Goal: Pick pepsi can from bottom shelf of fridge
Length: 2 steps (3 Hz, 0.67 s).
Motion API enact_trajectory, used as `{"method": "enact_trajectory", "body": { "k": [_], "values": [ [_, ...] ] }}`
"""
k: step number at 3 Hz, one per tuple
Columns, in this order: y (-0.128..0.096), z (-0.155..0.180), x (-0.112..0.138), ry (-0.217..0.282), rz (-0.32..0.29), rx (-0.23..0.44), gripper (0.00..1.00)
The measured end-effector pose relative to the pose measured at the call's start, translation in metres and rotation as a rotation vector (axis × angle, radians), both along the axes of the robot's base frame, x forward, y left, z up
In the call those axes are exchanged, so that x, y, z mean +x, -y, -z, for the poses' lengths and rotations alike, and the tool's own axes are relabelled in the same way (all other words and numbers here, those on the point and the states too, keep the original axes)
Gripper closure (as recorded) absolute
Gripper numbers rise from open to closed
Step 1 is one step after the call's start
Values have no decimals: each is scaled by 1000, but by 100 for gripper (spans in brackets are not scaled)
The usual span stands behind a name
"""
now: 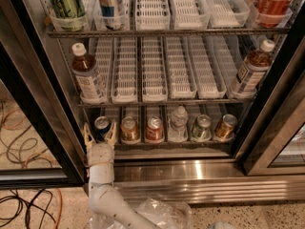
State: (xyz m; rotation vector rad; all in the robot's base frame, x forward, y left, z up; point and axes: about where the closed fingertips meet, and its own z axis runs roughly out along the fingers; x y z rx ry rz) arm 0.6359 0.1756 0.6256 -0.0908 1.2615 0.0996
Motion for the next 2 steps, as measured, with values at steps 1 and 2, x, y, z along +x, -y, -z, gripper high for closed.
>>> {"method": "enact_trajectory", "body": {
  "k": [1,2],
  "values": [
    [5,-1,23,-11,18,7,33],
    [19,10,38,-36,60,7,39]
  ]
}}
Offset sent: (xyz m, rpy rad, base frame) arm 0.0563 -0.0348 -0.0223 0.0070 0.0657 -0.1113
